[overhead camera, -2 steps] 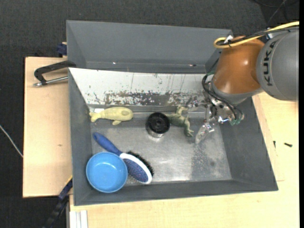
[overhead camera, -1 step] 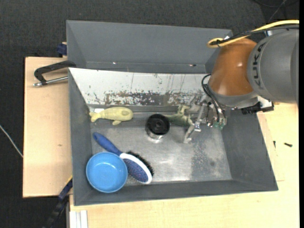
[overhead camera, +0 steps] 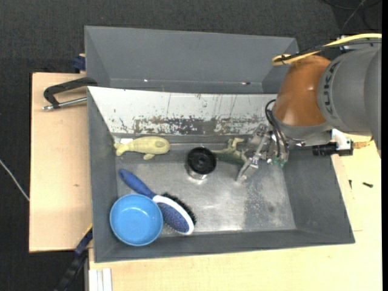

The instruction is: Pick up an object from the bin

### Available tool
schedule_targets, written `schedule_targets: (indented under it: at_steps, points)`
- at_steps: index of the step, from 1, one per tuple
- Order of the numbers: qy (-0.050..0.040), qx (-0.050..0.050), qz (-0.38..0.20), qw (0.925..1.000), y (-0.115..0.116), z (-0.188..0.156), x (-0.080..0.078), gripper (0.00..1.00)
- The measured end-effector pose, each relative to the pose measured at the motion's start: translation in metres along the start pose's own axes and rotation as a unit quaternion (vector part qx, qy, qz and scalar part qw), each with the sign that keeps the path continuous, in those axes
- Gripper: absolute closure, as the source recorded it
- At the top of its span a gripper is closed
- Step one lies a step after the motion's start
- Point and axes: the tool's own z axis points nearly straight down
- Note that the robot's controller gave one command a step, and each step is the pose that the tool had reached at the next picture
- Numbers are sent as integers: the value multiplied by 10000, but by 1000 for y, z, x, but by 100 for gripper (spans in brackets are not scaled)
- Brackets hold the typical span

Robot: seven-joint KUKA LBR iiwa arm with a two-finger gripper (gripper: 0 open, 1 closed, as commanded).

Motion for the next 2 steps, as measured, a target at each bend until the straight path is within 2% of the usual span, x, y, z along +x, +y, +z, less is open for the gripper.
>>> schedule_targets:
  at_steps: [1, 2]
  points:
    - [-18, 7, -10, 10000, 1, -1, -1, 0]
    - [-30, -5, -4, 10000, 2, -5, -3, 100]
